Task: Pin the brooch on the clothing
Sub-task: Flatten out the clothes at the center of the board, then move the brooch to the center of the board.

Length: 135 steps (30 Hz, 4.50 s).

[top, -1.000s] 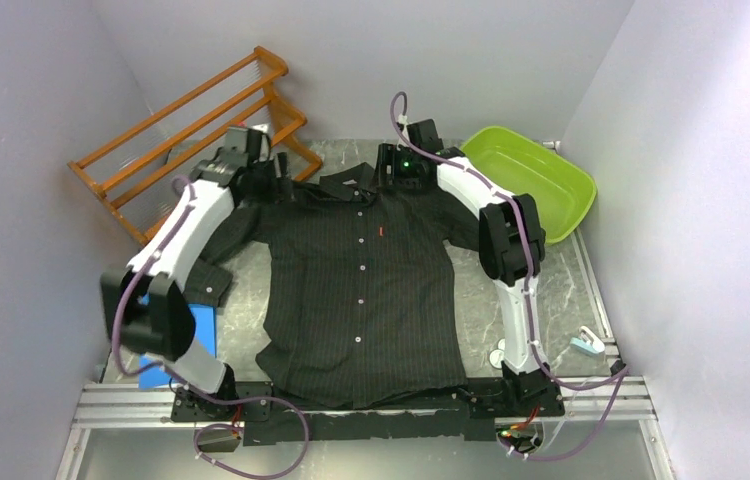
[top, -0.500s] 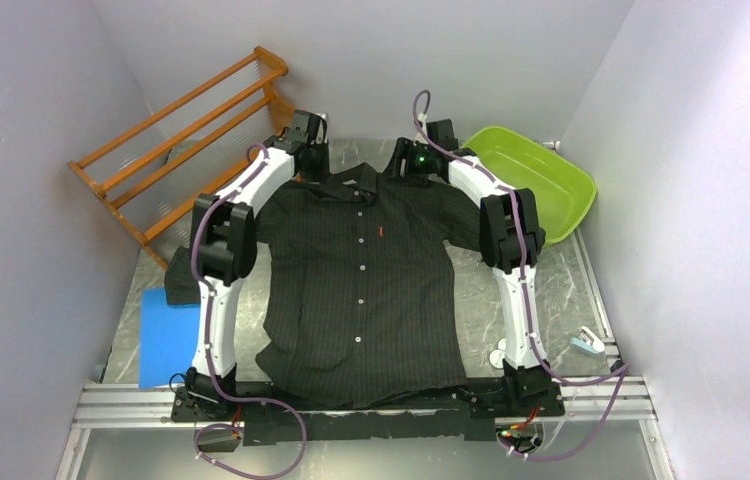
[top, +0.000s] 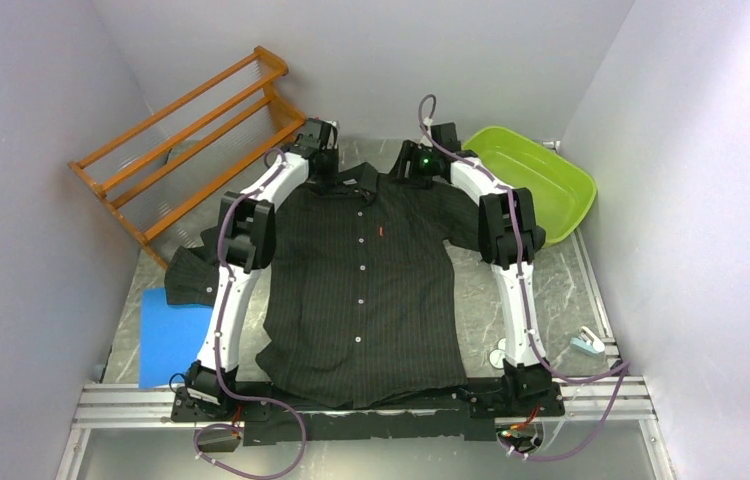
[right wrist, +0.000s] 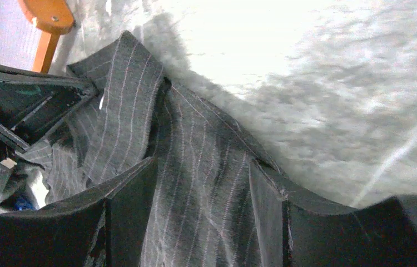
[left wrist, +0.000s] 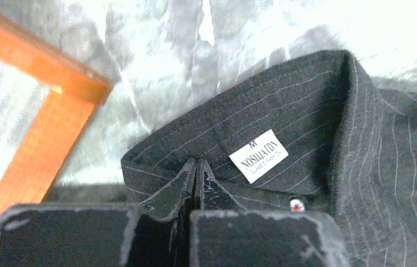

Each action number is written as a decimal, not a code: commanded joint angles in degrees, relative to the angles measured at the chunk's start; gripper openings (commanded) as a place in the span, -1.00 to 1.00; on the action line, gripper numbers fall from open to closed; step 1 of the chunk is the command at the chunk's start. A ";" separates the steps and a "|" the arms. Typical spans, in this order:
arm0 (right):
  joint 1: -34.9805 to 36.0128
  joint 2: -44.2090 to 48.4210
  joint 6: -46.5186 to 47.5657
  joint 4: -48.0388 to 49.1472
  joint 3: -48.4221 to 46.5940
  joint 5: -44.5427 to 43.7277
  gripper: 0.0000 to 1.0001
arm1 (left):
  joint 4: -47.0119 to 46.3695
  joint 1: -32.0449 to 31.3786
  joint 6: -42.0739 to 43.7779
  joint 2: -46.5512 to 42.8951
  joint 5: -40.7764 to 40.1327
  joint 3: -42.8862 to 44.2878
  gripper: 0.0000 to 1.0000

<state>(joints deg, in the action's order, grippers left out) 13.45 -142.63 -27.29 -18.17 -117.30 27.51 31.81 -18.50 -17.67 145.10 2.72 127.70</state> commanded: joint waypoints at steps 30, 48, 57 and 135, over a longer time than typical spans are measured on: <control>-4.85 16.37 3.62 -0.75 3.23 3.67 0.69 | -30.18 -9.69 13.16 -19.11 -0.67 -10.18 0.87; -4.74 48.54 4.97 3.30 42.13 2.44 0.75 | -18.73 -10.59 -5.41 -62.74 12.67 -56.84 0.88; -2.62 55.04 11.50 -4.68 46.82 -6.34 0.74 | -19.45 -10.59 -7.61 -70.20 19.22 -68.58 0.88; -21.36 90.97 5.22 -12.62 68.44 -12.70 0.75 | -49.55 -58.79 35.13 -16.29 13.87 -41.40 0.08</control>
<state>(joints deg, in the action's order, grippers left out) -7.60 -53.23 -23.40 -30.48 -45.60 16.56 -14.39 -77.38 17.28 128.11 18.02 84.77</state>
